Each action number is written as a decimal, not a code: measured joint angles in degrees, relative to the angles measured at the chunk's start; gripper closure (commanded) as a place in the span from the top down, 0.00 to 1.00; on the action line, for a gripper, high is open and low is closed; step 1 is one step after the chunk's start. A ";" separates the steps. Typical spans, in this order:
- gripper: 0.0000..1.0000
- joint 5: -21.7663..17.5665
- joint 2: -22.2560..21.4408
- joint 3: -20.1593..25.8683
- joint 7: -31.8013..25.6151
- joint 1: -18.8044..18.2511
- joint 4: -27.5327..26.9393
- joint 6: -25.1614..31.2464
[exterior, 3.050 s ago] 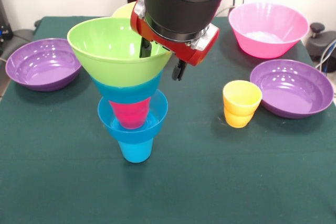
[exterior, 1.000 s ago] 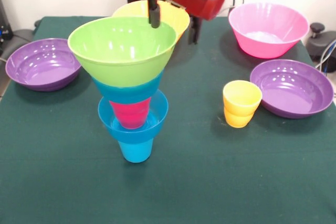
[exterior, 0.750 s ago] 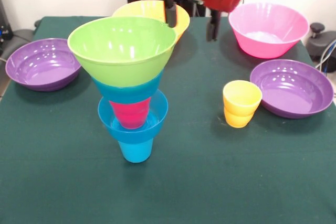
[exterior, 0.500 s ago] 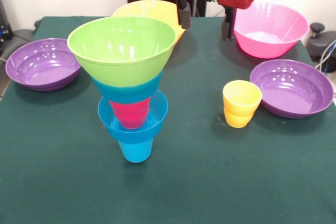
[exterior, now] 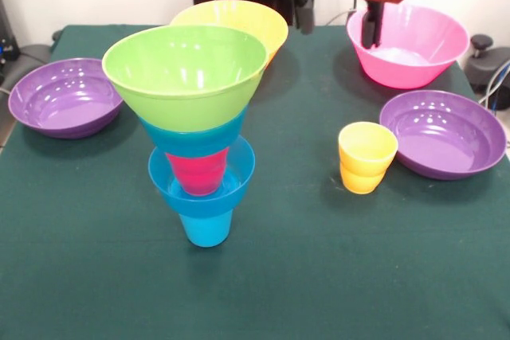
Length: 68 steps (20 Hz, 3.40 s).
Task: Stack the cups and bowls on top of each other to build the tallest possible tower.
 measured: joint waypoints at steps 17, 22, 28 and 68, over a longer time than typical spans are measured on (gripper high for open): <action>1.00 14.78 -13.44 -6.94 4.59 2.59 30.25 -24.38; 1.00 14.83 -16.31 -9.12 5.72 4.38 37.06 -31.51; 1.00 14.85 -18.91 -12.00 5.78 6.11 45.11 -39.14; 1.00 14.94 -17.21 -21.75 5.78 11.05 63.43 -75.59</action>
